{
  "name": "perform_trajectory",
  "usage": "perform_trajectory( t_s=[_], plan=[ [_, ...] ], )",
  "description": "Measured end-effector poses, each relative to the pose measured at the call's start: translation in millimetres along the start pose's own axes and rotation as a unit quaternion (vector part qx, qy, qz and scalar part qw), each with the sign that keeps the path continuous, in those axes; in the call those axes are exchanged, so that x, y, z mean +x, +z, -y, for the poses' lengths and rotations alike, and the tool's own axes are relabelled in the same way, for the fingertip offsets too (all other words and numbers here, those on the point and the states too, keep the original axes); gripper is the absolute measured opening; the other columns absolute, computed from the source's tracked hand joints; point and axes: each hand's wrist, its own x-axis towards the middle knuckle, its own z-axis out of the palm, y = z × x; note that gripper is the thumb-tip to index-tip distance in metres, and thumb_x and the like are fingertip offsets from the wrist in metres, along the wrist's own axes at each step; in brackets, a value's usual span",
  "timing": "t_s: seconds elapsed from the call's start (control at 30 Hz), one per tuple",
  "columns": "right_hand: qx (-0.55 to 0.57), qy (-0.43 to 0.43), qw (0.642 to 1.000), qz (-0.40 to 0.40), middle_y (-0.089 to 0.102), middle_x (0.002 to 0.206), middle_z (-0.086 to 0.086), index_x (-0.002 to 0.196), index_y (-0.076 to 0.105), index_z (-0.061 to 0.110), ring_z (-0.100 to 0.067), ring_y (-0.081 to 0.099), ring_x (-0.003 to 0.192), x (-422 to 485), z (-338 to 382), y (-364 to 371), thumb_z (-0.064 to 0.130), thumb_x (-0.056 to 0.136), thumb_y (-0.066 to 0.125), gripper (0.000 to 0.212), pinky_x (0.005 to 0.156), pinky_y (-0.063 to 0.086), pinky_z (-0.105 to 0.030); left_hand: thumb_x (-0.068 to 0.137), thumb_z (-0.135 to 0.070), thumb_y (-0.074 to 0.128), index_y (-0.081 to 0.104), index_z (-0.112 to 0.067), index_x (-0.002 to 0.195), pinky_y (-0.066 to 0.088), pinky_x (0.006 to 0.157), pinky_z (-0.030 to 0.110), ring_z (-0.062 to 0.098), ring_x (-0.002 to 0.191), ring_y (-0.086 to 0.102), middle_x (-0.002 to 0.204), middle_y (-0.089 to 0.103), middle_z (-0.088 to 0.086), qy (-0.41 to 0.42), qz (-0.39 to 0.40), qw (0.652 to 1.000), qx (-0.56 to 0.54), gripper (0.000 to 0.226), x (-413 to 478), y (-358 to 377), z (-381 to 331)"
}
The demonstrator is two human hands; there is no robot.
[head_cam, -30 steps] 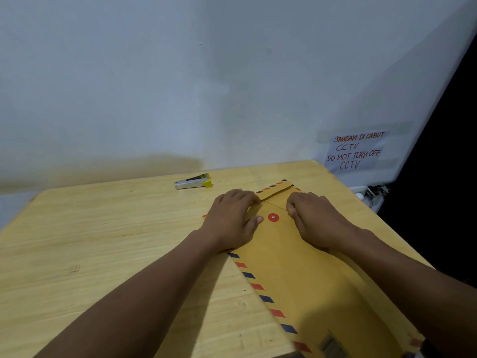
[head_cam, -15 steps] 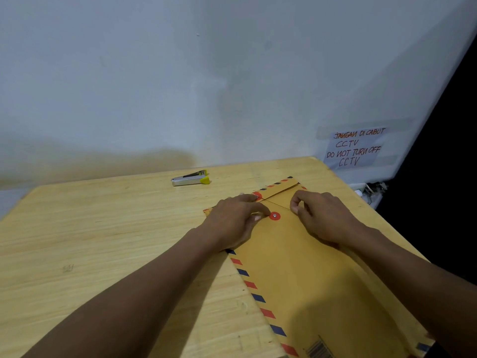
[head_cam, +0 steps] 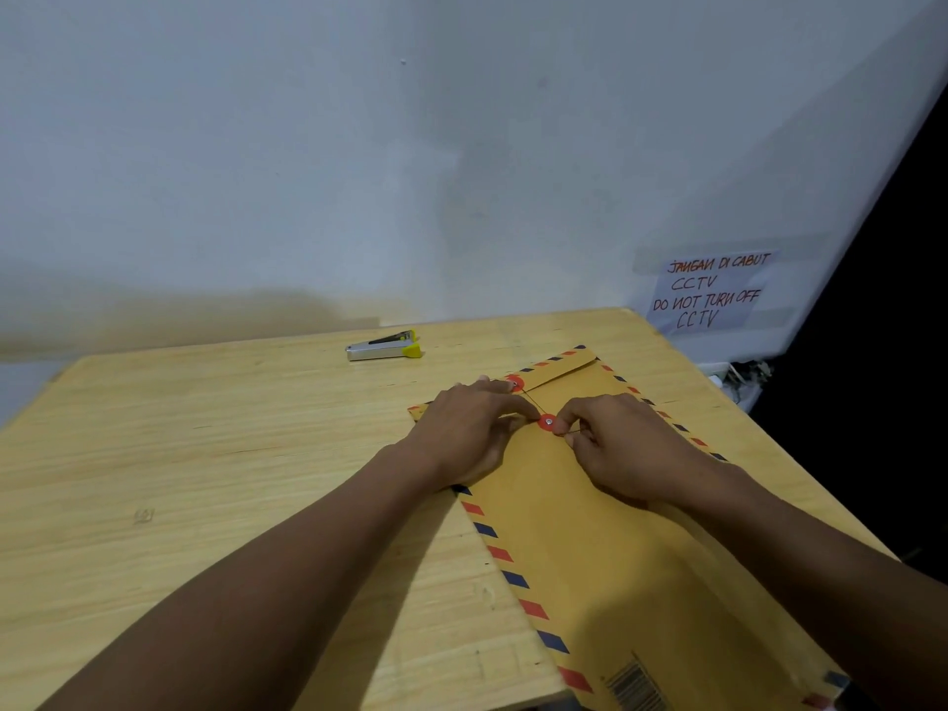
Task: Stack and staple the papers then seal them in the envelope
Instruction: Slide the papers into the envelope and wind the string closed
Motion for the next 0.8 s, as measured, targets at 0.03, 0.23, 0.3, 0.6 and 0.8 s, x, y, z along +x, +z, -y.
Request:
perform_trajectory(
  t_s=[0.03,0.23,0.3,0.6,0.8],
  plan=[
    [0.018,0.013,1.000,0.008,0.047,0.074,0.017,0.112,0.066,0.029,-0.011,0.044,0.078,1.1,2.0,-1.1,0.021,0.098,0.053,0.021,0.058,0.032,-0.021,0.101,-0.024,0.054,0.064,-0.030,0.130,0.035,0.115,0.043,0.026,0.142,0.043,0.147,0.056,-0.001,-0.006,-0.009,1.000,-0.013,0.032,-0.2,1.9,2.2],
    [-0.034,0.065,0.994,0.079,0.063,0.104,-0.004,0.096,0.063,0.023,-0.021,0.058,0.093,10.1,16.7,-12.8,0.024,0.096,0.055,0.008,0.072,0.047,-0.032,0.089,-0.055,0.061,0.064,-0.021,0.118,0.048,0.087,0.031,0.017,0.110,0.056,0.122,0.060,-0.003,-0.126,-0.099,0.987,-0.028,0.045,-1.6,15.0,12.2],
    [-0.072,0.064,0.990,0.104,0.060,0.102,-0.004,0.092,0.058,0.020,-0.023,0.059,0.093,14.3,18.7,-17.7,0.025,0.095,0.056,0.006,0.077,0.051,-0.034,0.088,-0.060,0.059,0.068,-0.023,0.112,0.049,0.086,0.032,0.016,0.112,0.055,0.120,0.062,-0.006,-0.132,-0.115,0.984,0.006,0.045,-1.7,16.3,12.7],
    [-0.108,-0.042,0.982,0.147,0.065,0.088,0.000,0.082,0.066,0.024,-0.020,0.060,0.085,32.9,46.5,-36.5,0.020,0.094,0.054,0.017,0.077,0.053,-0.039,0.086,-0.052,0.069,0.072,-0.018,0.109,0.052,0.089,0.034,0.016,0.105,0.063,0.113,0.071,-0.006,-0.083,-0.113,0.988,-0.061,0.041,-3.8,12.5,26.4],
    [-0.136,-0.097,0.976,0.142,0.059,0.087,0.005,0.083,0.059,0.032,-0.021,0.060,0.083,69.9,45.3,-33.5,0.024,0.095,0.056,0.015,0.070,0.051,-0.038,0.088,-0.040,0.073,0.074,-0.017,0.118,0.049,0.103,0.033,0.012,0.118,0.063,0.128,0.070,-0.002,-0.013,-0.067,0.990,-0.121,0.038,-10.4,4.7,38.1]
  ],
)
